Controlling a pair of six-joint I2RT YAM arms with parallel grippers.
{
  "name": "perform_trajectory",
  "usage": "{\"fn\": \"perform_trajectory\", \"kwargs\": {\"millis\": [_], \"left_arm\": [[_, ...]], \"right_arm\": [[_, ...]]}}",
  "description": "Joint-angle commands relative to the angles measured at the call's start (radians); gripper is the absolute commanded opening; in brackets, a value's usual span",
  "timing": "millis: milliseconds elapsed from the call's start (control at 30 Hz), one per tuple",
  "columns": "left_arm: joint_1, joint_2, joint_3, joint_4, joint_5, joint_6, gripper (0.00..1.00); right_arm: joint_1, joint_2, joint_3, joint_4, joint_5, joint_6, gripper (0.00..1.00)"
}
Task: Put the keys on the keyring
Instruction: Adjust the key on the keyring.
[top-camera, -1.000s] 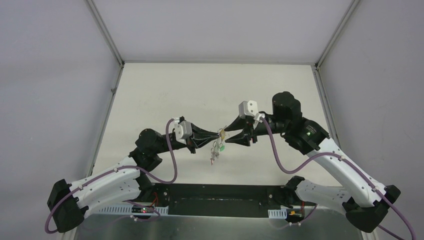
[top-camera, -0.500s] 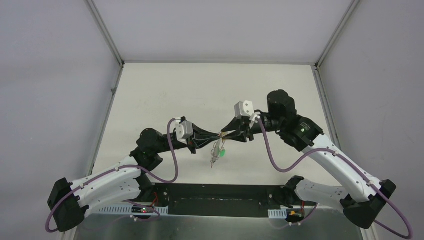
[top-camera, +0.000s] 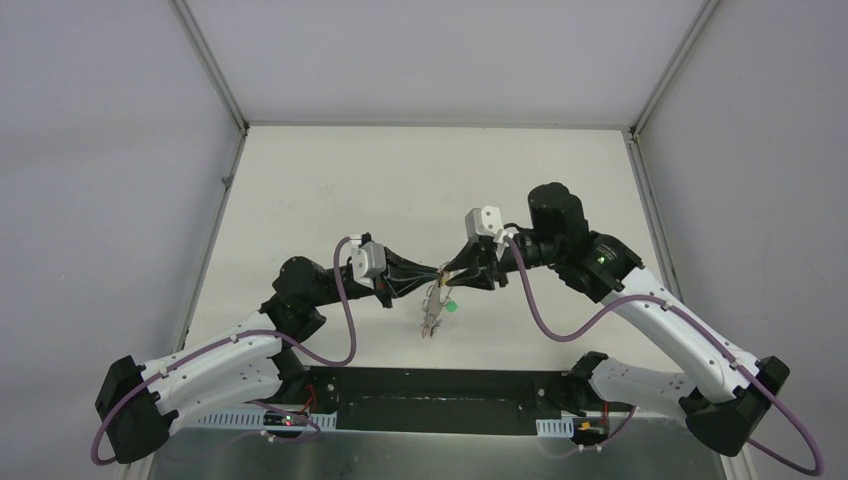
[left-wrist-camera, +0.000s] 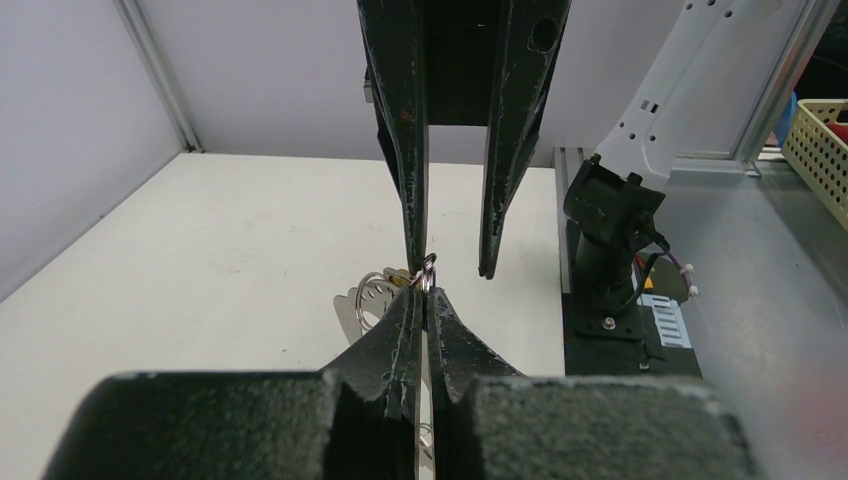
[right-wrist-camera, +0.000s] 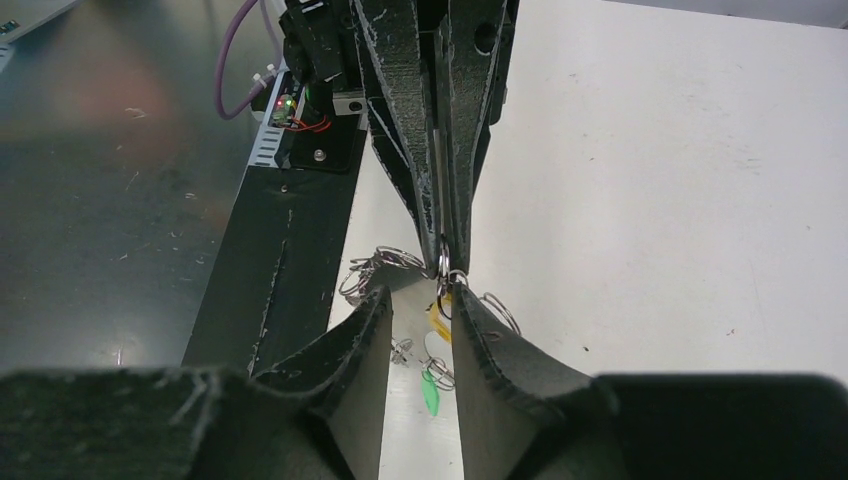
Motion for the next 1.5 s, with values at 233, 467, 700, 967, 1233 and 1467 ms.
{"fn": "perform_trajectory", "kwargs": {"millis": [233, 467, 700, 967, 1233, 1467], "left_arm": [[-0.009, -0.017, 0.033, 0.089, -0.014, -0.011, 0.0], [-0.011, -0.017, 0.035, 0.095, -0.022, -0.016, 0.0], [-0.01, -0.022, 0.029, 0.132, -0.046, -0.025, 0.0], [-0.01, -0.003, 0.028, 0.167, -0.046, -0.042, 0.0], [-0.009, -0.003, 0.024, 0.137, -0.048, -0.031, 0.0], [-0.01, -0.004, 0.026, 0.126, -0.044, -0.026, 0.0]], "right_arm": [[-0.001, -0.017, 0.002, -0.051, 0.008, -0.109, 0.0], [-0.001, -0.017, 0.002, -0.053, 0.035, -0.12, 0.0], [0.001, -0.001, -0.009, -0.102, 0.019, -0.14, 0.0], [0.02, 0.018, -0.026, -0.065, 0.026, -0.125, 0.06], [0.021, -0.057, -0.052, 0.011, 0.109, -0.053, 0.44], [0.021, -0.084, -0.055, 0.17, 0.135, 0.074, 0.38]]}}
